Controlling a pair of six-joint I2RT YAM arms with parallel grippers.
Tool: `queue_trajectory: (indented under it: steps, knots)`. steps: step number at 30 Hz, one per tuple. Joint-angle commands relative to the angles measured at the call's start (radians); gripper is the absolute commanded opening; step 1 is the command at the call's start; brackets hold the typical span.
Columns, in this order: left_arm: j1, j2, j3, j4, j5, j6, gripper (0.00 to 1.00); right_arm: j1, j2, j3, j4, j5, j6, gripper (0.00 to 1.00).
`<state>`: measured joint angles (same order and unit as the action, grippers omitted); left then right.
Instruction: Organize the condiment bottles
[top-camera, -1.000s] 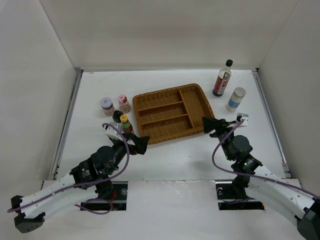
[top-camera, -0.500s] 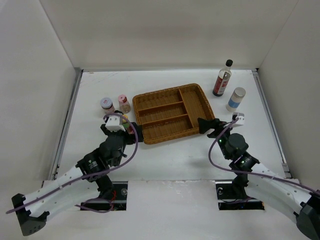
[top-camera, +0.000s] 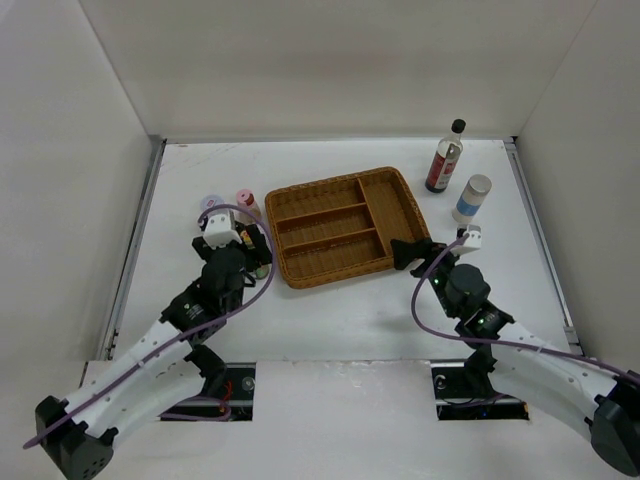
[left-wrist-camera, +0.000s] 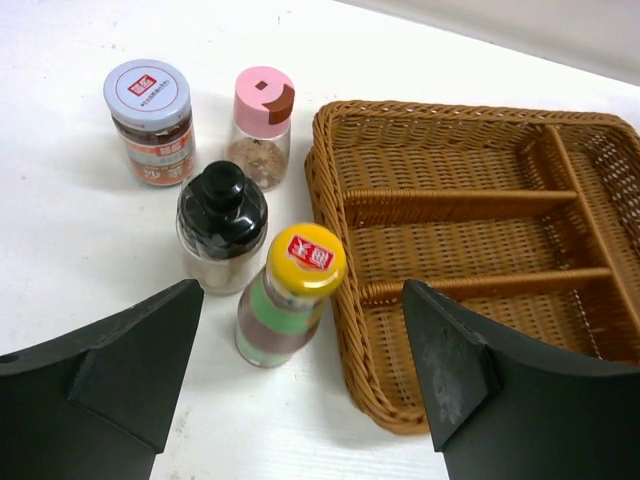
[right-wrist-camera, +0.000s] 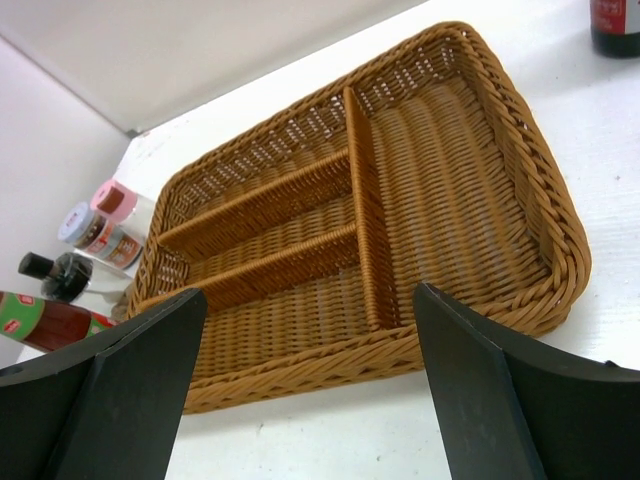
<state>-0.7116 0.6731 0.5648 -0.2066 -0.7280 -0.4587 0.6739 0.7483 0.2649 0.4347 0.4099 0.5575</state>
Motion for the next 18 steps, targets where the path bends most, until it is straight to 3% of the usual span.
queue_trajectory:
  steps: [1, 6, 18]
  knots:
    - [0.065, 0.066, 0.023, 0.117, 0.099, 0.026, 0.78, -0.006, 0.006, 0.042, 0.056, -0.019, 0.001, 0.91]
    - [0.154, 0.141, 0.026, 0.193, 0.188, 0.032, 0.68, -0.001, 0.005, 0.042, 0.056, -0.022, -0.001, 0.91]
    - [0.156, 0.246, 0.038, 0.251, 0.139, 0.045, 0.51, -0.007, 0.02, 0.048, 0.055, -0.04, 0.001, 0.91]
